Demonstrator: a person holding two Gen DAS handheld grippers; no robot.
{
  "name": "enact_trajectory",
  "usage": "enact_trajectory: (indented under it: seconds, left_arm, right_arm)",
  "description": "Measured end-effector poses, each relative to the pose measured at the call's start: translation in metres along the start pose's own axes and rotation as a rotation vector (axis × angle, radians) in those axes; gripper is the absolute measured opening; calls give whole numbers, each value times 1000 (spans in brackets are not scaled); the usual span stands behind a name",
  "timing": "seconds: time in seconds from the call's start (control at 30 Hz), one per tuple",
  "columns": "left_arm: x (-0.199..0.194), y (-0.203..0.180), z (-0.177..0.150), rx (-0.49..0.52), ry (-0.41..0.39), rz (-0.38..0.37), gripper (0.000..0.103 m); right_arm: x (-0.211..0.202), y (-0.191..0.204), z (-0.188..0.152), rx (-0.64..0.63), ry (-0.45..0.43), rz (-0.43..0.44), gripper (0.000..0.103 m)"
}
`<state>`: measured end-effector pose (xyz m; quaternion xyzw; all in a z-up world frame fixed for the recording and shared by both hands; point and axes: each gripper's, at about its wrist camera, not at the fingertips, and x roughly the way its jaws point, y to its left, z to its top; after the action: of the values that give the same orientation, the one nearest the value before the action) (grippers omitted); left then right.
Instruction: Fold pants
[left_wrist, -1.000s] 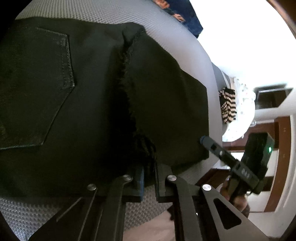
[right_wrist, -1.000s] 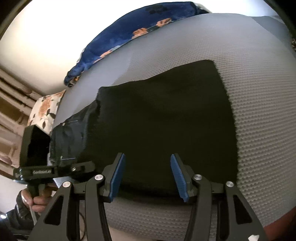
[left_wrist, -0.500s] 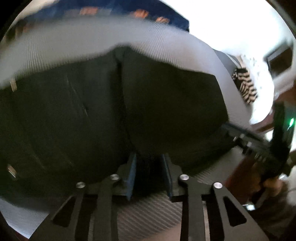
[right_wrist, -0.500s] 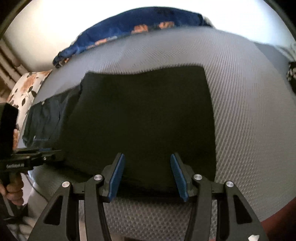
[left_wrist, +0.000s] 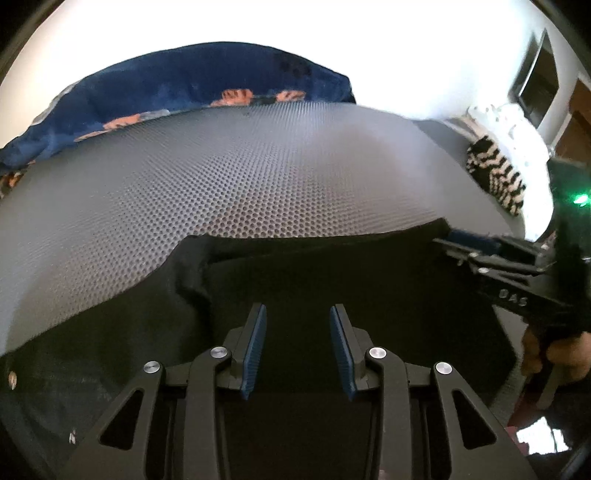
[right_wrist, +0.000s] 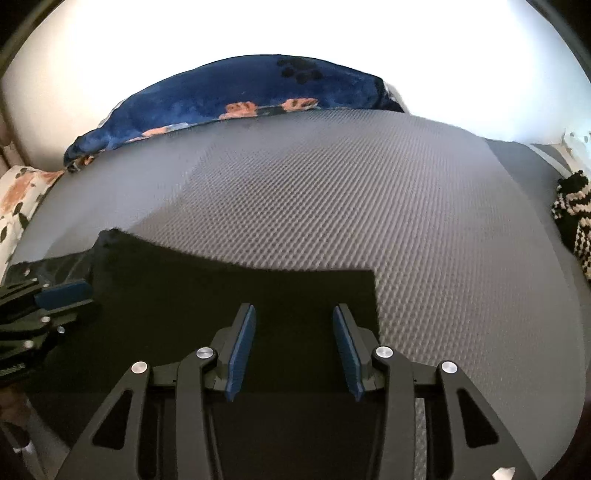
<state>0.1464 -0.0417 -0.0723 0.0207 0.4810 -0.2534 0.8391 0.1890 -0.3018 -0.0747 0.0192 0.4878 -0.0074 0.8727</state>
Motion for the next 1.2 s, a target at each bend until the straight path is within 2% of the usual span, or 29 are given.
enact_trajectory:
  seconds: [0.07,0.3,0.37,0.47,0.67,0.77,1.0,1.2]
  left_arm:
    - [8,5,0,-6,21,8,37]
    - [12,4,1,-6,14,19,37]
    - [10,3,1,-7,18,28,41]
    - [3,1,-2,-27,21,43,53]
    - [-23,5,-14,-71,1,53,55]
    - [-40,9,-24,-99,-8,86,58]
    - [-81,31,-59,-219,-26,128,62]
    - [-129,75,-118,-423,-55,136,63]
  right_arm:
    - [8,0,4,-7,7,-11,41]
    - [13,1,5,-11,16,-15,42]
    - [10,3,4,-19,15,-21,42]
    - [2,9,0,-23,17,-8,42]
    - [-12,26,-20,-32,55,25,43]
    - [-16,37,-34,-44,87,35,45]
    - [-28,64,-60,-91,114,65,51]
    - [-36,94,-73,-146,127,117,51]
